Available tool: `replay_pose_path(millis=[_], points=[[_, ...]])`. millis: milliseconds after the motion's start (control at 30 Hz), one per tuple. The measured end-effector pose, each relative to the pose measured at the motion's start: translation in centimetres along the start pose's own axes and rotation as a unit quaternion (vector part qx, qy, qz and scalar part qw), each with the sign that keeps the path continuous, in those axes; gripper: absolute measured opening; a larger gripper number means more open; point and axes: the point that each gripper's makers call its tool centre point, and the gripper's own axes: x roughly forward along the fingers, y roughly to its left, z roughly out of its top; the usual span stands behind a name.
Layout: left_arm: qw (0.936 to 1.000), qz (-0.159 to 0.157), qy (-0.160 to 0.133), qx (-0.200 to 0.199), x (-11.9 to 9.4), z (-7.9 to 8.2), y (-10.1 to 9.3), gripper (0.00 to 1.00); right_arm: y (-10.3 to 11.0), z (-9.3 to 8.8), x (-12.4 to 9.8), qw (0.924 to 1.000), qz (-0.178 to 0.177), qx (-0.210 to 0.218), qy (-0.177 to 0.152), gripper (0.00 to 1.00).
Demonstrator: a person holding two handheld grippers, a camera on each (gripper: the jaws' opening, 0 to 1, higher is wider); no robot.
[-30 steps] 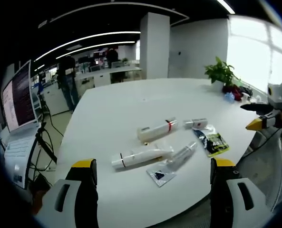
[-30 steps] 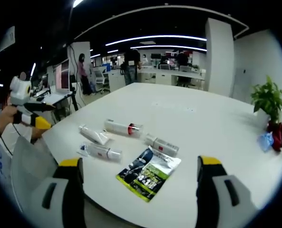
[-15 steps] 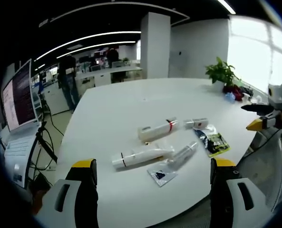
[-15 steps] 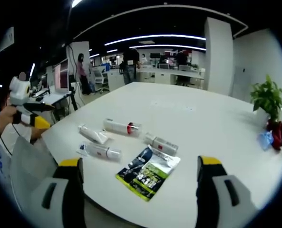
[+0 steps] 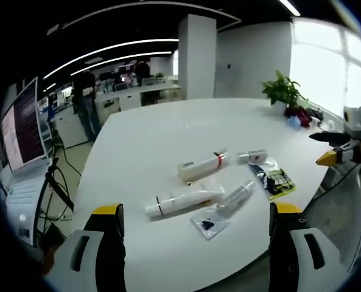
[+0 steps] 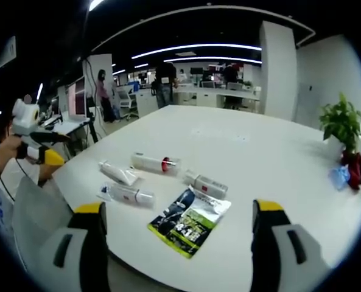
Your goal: Arrange the skincare products in the storage area until every visible bottle or jar stands upright without overlapping.
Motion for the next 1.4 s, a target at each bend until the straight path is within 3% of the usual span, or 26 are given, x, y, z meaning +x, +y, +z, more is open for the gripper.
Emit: replay_pose_path(millis=[833,1400], points=[[0.9980,-0.035,0.007,0.053,3.1,2.7,-0.6,0.97,-0.4,-0.1,0.3,0.9999,-0.006,0.009,0.002,1.00],[0.9918,-0.072,0.028,0.102,6.2,4.0,-1.3,0.97,-0.8,0.0,0.3,0.9999,-0.011,0.010,0.006,1.00]])
